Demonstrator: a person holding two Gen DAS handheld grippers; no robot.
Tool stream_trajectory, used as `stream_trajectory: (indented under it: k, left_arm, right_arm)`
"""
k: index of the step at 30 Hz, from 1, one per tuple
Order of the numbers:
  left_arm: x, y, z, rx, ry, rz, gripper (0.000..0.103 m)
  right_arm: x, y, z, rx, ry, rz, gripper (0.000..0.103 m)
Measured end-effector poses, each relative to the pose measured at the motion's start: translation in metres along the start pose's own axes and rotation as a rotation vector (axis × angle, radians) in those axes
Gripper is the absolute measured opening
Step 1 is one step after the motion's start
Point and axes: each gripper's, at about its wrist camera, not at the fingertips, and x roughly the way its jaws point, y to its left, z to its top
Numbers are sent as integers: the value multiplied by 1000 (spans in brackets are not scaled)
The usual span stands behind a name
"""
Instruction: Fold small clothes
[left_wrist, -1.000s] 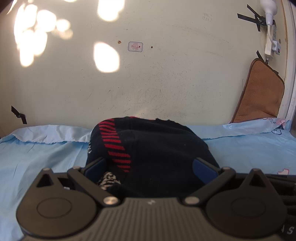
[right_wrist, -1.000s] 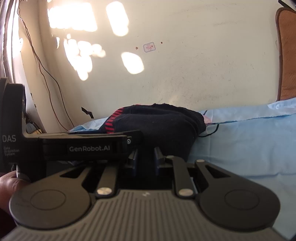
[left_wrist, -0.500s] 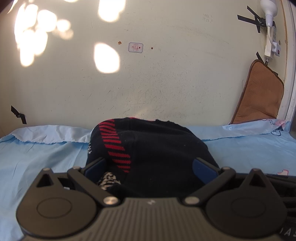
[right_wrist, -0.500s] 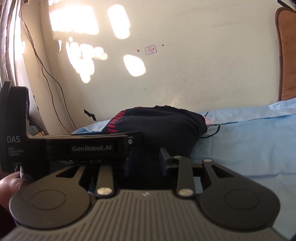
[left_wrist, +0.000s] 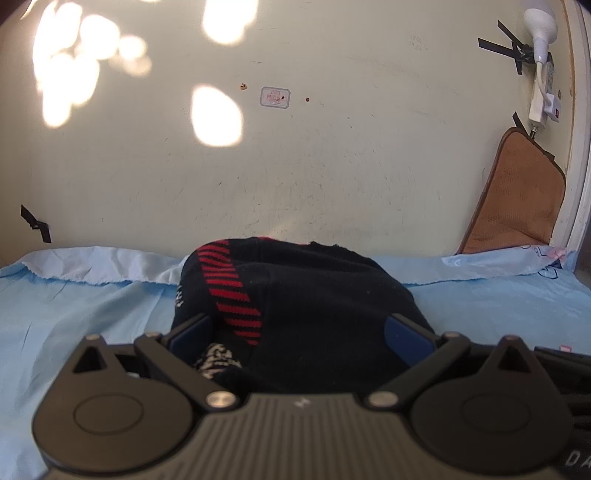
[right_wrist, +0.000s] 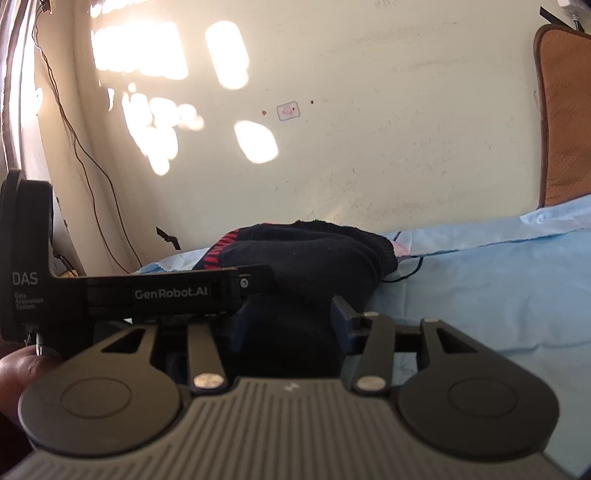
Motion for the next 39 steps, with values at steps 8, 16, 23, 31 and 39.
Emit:
stream_trajectory:
  k: [8, 16, 23, 31, 39]
  left_arm:
    - [1, 0, -2, 1, -9, 5, 103]
    - [0, 0, -2, 1, -9, 5, 103]
    - [0, 0, -2, 5, -15, 7, 103]
    - [1, -1, -3, 6, -29, 8, 103]
    - [2, -1, -4, 5, -36, 10, 103]
  right_arm:
    - [4, -4, 0, 28, 28, -7, 60]
    - [4, -4, -1, 31, 30, -6, 61]
    - [5, -5, -2, 38, 32, -5, 63]
    - [5, -5, -2, 38, 33, -6, 63]
    - [5, -5, -2, 41, 34, -4, 63]
